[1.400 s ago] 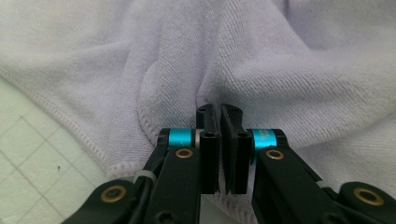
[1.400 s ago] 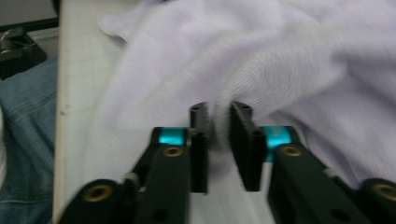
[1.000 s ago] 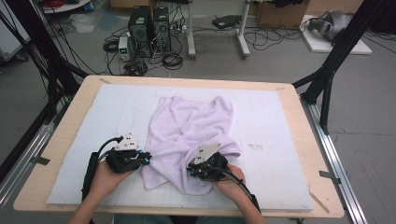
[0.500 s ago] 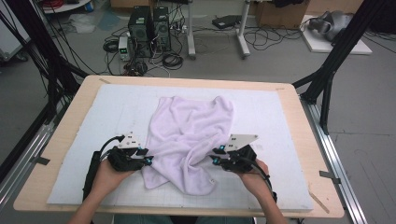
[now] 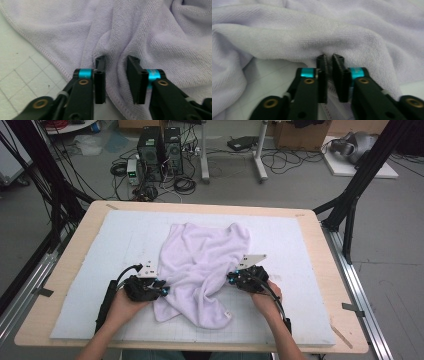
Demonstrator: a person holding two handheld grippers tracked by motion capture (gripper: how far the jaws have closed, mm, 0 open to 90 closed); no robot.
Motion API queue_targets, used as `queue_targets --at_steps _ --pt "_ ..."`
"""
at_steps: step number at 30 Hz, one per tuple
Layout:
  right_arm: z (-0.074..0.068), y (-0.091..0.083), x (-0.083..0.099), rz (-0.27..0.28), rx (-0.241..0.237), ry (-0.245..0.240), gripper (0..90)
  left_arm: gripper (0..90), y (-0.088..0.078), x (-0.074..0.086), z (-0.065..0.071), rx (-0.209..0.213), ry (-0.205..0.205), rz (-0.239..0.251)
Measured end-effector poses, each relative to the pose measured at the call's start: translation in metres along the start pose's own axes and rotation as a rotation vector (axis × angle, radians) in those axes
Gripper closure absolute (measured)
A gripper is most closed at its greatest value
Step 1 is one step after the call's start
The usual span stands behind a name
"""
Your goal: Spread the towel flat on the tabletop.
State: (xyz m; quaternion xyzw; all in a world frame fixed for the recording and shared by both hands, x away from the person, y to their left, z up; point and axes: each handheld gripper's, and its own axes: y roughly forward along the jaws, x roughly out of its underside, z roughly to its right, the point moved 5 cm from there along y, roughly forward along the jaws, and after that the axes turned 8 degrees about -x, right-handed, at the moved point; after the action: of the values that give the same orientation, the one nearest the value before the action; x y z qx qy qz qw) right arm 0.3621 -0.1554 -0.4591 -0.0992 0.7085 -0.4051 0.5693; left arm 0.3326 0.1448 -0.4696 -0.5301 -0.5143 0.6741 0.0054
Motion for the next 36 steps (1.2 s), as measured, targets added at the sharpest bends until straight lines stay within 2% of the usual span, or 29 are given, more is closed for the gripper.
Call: queue_targets --at_steps 2,5,7,10,16,18,19,21,24,27,31,33,36 --pt "-0.002 -0.004 0.001 0.003 -0.018 -0.003 86.7 81.3 0.000 -0.001 0.002 -0.001 0.009 0.003" --pt "-0.006 -0.016 0.001 0.011 -0.025 -0.024 87.2 85.0 -0.002 -0.002 0.002 -0.003 0.014 0.007" --pt "-0.008 -0.027 0.003 0.008 -0.029 -0.037 87.2 85.0 -0.002 -0.001 0.001 -0.002 0.009 0.007" --pt "-0.008 -0.045 0.009 0.022 -0.039 -0.030 87.2 84.8 -0.002 -0.001 0.000 -0.003 0.001 0.006" --pt "0.007 -0.077 0.025 -0.013 0.000 -0.004 87.6 82.7 -0.002 -0.002 0.000 -0.010 -0.006 0.012" --pt "0.017 -0.081 0.031 -0.030 0.022 0.015 87.5 80.5 -0.001 -0.003 -0.001 -0.012 -0.012 0.014" --pt "0.024 -0.079 0.034 -0.033 0.028 0.042 87.5 77.7 -0.001 -0.003 -0.002 -0.012 -0.020 0.016" --pt "0.033 -0.071 0.040 -0.052 0.019 0.083 87.4 69.8 -0.003 -0.004 -0.003 -0.013 -0.030 0.023" --pt "0.034 -0.062 0.041 -0.074 0.017 0.071 84.8 62.5 -0.011 -0.005 -0.005 -0.011 -0.052 0.054" --pt "0.026 -0.070 0.033 -0.010 0.016 0.044 81.5 58.0 -0.022 -0.007 -0.005 -0.016 -0.046 0.080" --pt "0.002 -0.084 0.021 0.068 -0.022 -0.010 80.6 57.9 -0.037 -0.006 0.000 -0.017 -0.018 0.106" --pt "-0.012 -0.081 0.020 0.073 -0.066 -0.039 80.2 60.1 -0.040 -0.002 0.004 -0.008 0.001 0.105" --pt "-0.030 -0.067 0.024 0.042 -0.114 -0.074 79.5 67.0 -0.038 0.005 0.011 0.015 0.023 0.087"
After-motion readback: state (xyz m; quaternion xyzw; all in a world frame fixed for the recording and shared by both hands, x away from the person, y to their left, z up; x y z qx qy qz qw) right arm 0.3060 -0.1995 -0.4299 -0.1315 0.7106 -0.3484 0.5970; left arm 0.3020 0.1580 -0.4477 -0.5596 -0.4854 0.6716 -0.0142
